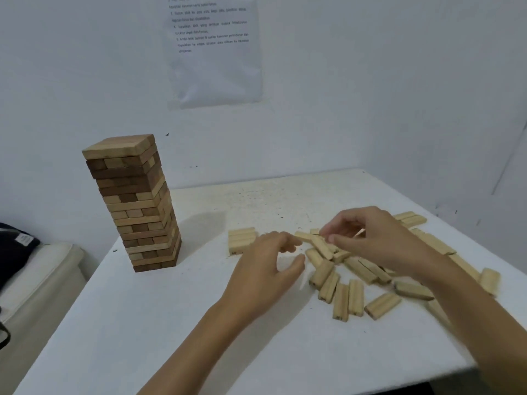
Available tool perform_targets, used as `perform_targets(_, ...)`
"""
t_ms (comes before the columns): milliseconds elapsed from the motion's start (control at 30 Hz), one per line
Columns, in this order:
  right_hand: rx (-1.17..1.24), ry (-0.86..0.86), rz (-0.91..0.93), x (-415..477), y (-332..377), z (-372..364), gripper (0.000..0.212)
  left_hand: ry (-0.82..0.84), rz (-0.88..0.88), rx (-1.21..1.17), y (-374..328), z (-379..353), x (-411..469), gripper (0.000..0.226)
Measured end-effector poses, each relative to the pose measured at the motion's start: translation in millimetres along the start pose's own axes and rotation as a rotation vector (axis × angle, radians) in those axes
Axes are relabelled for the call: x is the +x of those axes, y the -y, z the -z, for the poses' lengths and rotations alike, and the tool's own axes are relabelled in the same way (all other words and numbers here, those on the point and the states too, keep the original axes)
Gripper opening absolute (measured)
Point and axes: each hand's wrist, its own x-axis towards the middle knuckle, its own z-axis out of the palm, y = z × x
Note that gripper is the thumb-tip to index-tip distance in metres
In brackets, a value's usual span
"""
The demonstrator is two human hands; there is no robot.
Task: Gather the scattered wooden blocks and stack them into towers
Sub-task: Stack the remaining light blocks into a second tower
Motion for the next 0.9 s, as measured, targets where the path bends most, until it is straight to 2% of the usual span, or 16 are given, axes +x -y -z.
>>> perform_targets(133, -0.072, 0.035, -0.014, -33.3, -14.9, -5.4, 0.019, 0.043, -0.005, -0.035, -14.0, -17.0, 2.2, 0.015)
perform_targets(267, -0.207, 0.100, -0.016, -50.6, -27.5, -16.4, 0.053, 0.066, 0.044, -0.059, -19.6, -26.1, 8.5, 0.012)
perform_targets(367, -0.186, 0.097, -0.044, -54.6, -32.9, -24.9, 0.064, 0.082, 0.081, -0.108, -22.0, -31.0, 9.4, 0.009)
perform_targets(467, -0.143, 0.055, -0.023, -55.2, -36.4, -29.8, 0.060, 0.113, 0.097, -0.146, -19.5, -35.2, 9.5, 0.007)
perform_targets(567, -0.055, -0.008, -0.008, -59.5, -33.7, -28.7, 0.057, 0.110, 0.079, -0.114, -17.9, -37.0, 9.6, 0.020)
perform_targets(667, 0.081, -0.114, 0.019, -63.2, -28.2, -18.5, 0.054, 0.081, 0.066, -0.191, -24.3, -34.7, 9.1, 0.023)
perform_targets(800, 0.473, -0.161, -0.131, -64.3, -29.0, 5.9, 0.053, 0.097, 0.124, -0.411, -34.6, -35.1, 16.1, 0.017)
perform_targets(900, 0.523, -0.216, -0.263, -56.7, -45.8, 25.4, 0.046, 0.141, 0.187, -0.528, -38.6, -40.1, 26.7, 0.023)
